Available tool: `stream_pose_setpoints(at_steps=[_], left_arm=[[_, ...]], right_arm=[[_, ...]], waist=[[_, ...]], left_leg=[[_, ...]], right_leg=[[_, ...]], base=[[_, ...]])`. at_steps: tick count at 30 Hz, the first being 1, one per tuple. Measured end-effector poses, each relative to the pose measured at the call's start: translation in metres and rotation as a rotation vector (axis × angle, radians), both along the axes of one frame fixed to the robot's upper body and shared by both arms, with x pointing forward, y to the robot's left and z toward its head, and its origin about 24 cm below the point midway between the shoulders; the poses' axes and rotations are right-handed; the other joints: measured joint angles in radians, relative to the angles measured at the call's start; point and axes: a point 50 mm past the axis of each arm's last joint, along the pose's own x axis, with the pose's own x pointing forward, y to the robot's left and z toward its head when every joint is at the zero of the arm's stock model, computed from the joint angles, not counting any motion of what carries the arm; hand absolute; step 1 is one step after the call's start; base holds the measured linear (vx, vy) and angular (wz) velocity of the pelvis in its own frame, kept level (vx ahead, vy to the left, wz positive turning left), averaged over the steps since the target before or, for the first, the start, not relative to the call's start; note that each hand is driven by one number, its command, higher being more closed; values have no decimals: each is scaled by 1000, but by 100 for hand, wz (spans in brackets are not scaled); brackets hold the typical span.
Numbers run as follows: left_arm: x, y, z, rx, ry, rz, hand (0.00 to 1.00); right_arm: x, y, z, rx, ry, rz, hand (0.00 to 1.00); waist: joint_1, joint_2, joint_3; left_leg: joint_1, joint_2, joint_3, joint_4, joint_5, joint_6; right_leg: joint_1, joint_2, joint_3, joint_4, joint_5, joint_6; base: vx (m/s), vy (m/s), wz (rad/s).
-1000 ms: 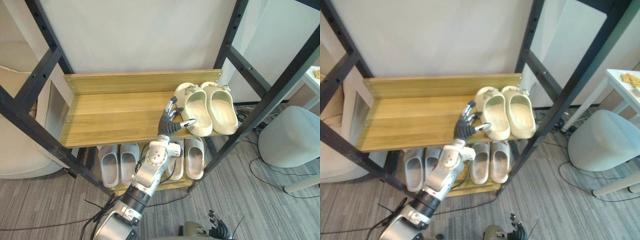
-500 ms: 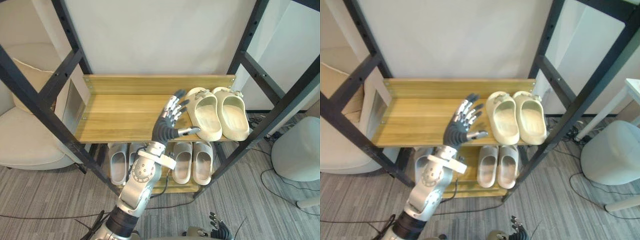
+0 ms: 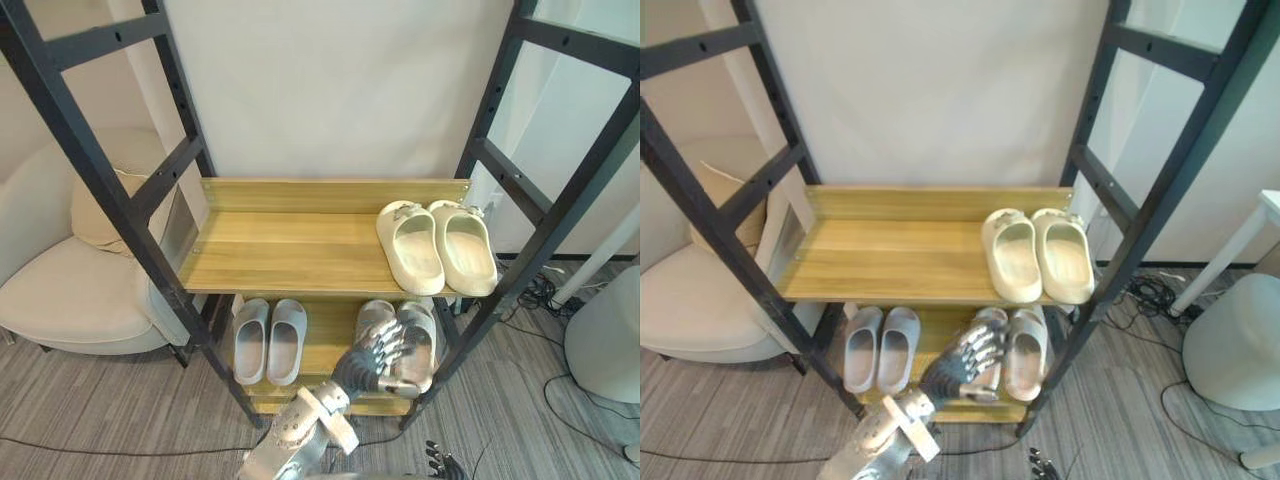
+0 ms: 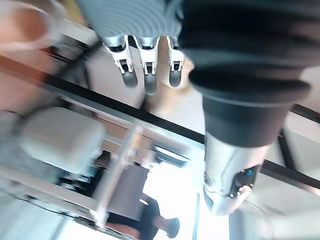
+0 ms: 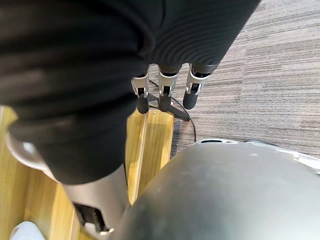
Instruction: Organize the slippers on the shoe rack
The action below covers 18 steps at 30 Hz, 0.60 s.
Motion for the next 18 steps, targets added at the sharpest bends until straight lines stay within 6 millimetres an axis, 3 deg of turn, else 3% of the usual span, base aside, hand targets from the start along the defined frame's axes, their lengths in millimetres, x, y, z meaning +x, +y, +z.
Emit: stream_pose_setpoints(at_steps=[1,3,4,6,8,14,18], left_arm=[[0,3,-5,18,13,8,0],[0,27,-42,164,129,94,0],[-1,30,-46,178,144,102,0],[-9,57,-79,342,252,177,0],[-14,73,-95,445,305,222,0],[-40,120,-128,707,460,346,0],[-50,137,-134,773,520,431,0]], right_arm=[[-1,0,0,-1,4,-1,0],[-1,-1,-3,-11,23,-6,0],[-2,-1,-4,-11,27,-7,0],[1,-1,-6,-16,44,-5,0],[0,-2,-7,-26,54,-11,0],[1,-2,-10,-42,67,-29,0],[3,-3,-10,-47,70,-35,0]], waist=[[0,1,0],[-2,1,-1],[-2,1,-1],[-2,-1,-1],[-2,2,0],[-5,-1,22],[-7,2,26]], left_leg=[[0,0,-1,0,0,0],[11,-2,-4,-2,5,0],[16,-3,-4,-3,5,0],[36,-8,-6,-31,17,1],[36,-12,-12,-31,19,3],[53,-14,-32,-50,28,3],[55,-14,-32,-70,38,3]], right_leg=[[1,0,0,-1,0,0],[20,2,-5,-18,5,1],[23,2,-5,-19,5,1],[37,1,-7,-33,7,4],[36,-1,-9,-35,9,6],[66,-1,-28,-56,11,8],[64,1,-28,-68,14,7]], base=[[0,0,0],[27,9,5],[37,12,5],[38,7,2],[28,13,6],[10,4,10],[0,0,0]])
